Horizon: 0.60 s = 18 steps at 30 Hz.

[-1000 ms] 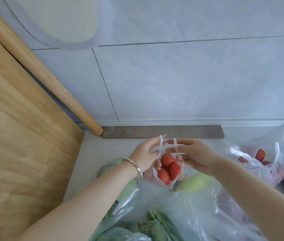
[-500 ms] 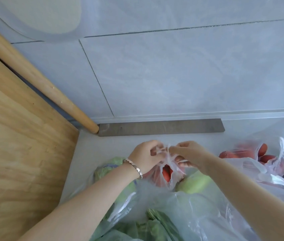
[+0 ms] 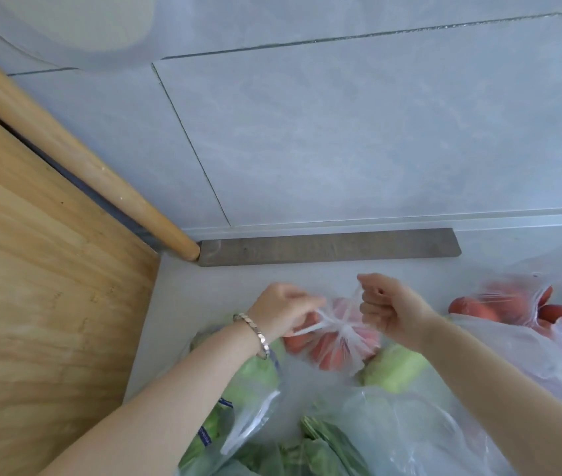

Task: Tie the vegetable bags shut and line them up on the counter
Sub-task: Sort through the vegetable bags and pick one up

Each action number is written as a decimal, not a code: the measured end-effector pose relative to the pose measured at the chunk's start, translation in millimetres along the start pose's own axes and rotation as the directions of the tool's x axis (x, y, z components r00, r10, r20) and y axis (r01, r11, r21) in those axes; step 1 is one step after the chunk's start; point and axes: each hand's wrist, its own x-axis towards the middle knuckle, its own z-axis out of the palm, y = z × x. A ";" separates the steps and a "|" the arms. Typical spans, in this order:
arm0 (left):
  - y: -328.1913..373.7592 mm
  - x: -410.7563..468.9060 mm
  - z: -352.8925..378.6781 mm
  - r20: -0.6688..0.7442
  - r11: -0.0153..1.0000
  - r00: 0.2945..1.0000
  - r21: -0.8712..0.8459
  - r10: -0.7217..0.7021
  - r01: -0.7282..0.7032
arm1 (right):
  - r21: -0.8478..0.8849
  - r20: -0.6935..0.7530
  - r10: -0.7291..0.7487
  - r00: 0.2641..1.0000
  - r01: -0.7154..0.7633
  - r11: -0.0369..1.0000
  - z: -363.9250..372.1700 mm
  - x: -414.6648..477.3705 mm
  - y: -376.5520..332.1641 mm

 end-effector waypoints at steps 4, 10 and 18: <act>16.8 -3.9 1.2 0.195 0.648 0.963 0.713 0.186 -0.269 | -0.584 0.040 0.030 0.999 -0.002 0.811 -2.0 -6.9 -16.3; -10.8 -12.1 -4.2 0.365 0.393 0.889 0.802 0.275 -0.451 | -0.398 -0.160 -0.013 0.987 -0.053 0.916 -21.5 3.4 -2.1; -31.6 6.1 21.0 0.111 0.274 0.992 0.954 0.055 -0.122 | -0.875 -0.065 -0.564 0.823 0.225 0.430 -19.4 15.2 50.1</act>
